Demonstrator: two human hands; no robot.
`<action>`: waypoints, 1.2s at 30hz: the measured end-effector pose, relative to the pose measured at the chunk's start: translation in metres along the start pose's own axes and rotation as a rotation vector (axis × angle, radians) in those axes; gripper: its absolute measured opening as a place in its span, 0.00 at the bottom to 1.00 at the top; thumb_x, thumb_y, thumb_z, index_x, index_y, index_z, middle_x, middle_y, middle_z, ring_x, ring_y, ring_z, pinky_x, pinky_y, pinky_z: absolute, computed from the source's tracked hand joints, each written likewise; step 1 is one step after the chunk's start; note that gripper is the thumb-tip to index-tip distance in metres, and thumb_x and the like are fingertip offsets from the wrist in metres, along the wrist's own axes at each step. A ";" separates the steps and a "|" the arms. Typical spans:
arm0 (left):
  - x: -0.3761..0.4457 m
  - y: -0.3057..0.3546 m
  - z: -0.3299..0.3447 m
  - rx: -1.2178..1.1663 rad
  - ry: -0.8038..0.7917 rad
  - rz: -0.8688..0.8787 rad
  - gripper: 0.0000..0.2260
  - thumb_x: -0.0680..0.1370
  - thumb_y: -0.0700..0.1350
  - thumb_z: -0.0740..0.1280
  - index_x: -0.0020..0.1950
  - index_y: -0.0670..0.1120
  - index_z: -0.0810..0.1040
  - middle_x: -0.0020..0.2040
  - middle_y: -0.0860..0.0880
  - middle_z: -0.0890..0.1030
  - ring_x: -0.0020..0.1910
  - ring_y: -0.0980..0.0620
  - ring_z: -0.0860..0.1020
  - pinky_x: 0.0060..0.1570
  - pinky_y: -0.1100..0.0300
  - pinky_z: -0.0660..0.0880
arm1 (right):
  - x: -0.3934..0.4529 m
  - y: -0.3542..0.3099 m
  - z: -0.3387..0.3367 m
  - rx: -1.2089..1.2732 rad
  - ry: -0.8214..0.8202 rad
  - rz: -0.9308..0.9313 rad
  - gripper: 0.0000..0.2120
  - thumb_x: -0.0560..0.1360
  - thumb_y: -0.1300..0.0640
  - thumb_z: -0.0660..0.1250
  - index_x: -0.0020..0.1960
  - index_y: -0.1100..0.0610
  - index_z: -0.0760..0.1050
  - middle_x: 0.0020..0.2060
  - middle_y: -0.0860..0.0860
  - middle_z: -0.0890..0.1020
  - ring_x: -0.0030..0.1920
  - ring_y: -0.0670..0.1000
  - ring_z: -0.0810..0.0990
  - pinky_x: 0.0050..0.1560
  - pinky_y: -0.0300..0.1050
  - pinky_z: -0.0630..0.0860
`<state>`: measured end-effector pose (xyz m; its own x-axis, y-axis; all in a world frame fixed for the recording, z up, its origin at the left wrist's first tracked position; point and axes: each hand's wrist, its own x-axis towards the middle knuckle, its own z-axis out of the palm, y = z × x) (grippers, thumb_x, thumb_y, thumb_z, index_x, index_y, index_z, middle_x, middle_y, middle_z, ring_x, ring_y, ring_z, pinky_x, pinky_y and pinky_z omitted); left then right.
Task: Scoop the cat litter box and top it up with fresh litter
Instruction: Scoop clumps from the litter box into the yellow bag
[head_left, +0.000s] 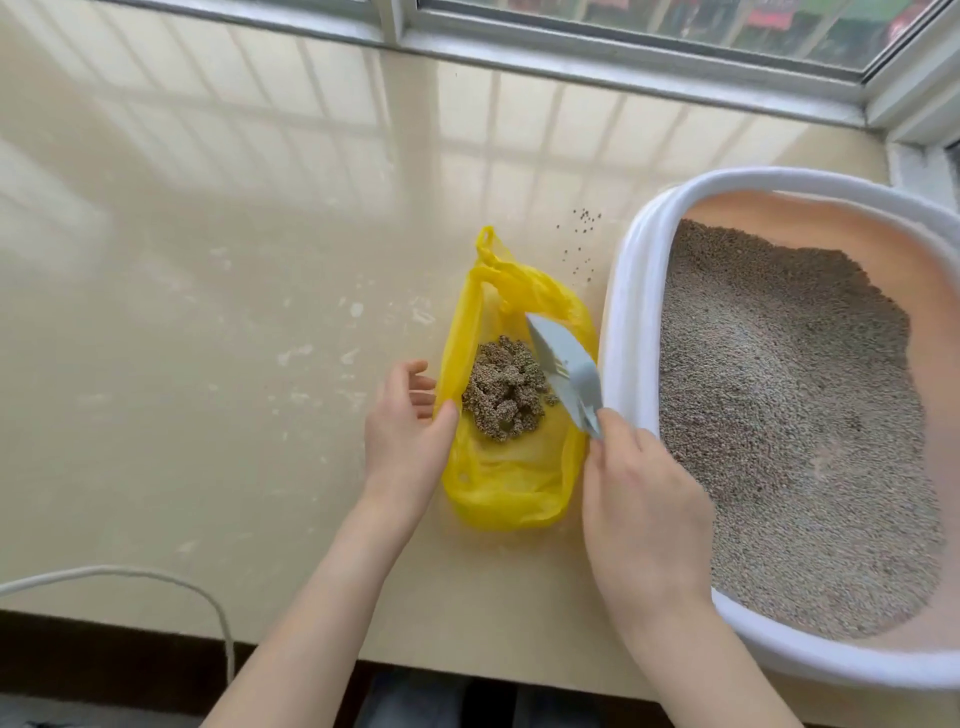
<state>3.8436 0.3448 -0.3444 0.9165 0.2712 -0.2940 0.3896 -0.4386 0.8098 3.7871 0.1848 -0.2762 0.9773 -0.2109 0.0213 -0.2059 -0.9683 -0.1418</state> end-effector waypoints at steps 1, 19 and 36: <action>-0.001 0.002 -0.001 0.044 0.023 0.051 0.19 0.73 0.39 0.69 0.63 0.45 0.73 0.52 0.50 0.77 0.49 0.53 0.76 0.48 0.67 0.72 | 0.002 0.002 -0.006 0.120 -0.040 0.050 0.07 0.73 0.61 0.70 0.51 0.56 0.78 0.35 0.53 0.80 0.33 0.59 0.79 0.29 0.46 0.68; -0.061 0.091 0.081 0.209 -0.252 0.856 0.06 0.73 0.40 0.68 0.50 0.42 0.79 0.48 0.48 0.78 0.50 0.51 0.75 0.53 0.66 0.68 | 0.012 0.245 -0.094 0.237 -0.212 0.444 0.14 0.71 0.41 0.68 0.31 0.47 0.79 0.23 0.47 0.78 0.31 0.51 0.78 0.36 0.46 0.76; -0.068 0.066 0.107 0.281 -0.293 0.950 0.12 0.78 0.36 0.55 0.49 0.39 0.78 0.48 0.45 0.78 0.54 0.48 0.75 0.70 0.53 0.61 | 0.089 0.279 -0.066 -0.196 -0.689 -0.130 0.24 0.73 0.49 0.70 0.25 0.56 0.61 0.19 0.49 0.60 0.24 0.50 0.59 0.28 0.43 0.59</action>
<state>3.8172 0.2058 -0.3254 0.8284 -0.4949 0.2624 -0.5342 -0.5570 0.6359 3.8128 -0.1130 -0.2481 0.7911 -0.0227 -0.6113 -0.0279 -0.9996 0.0010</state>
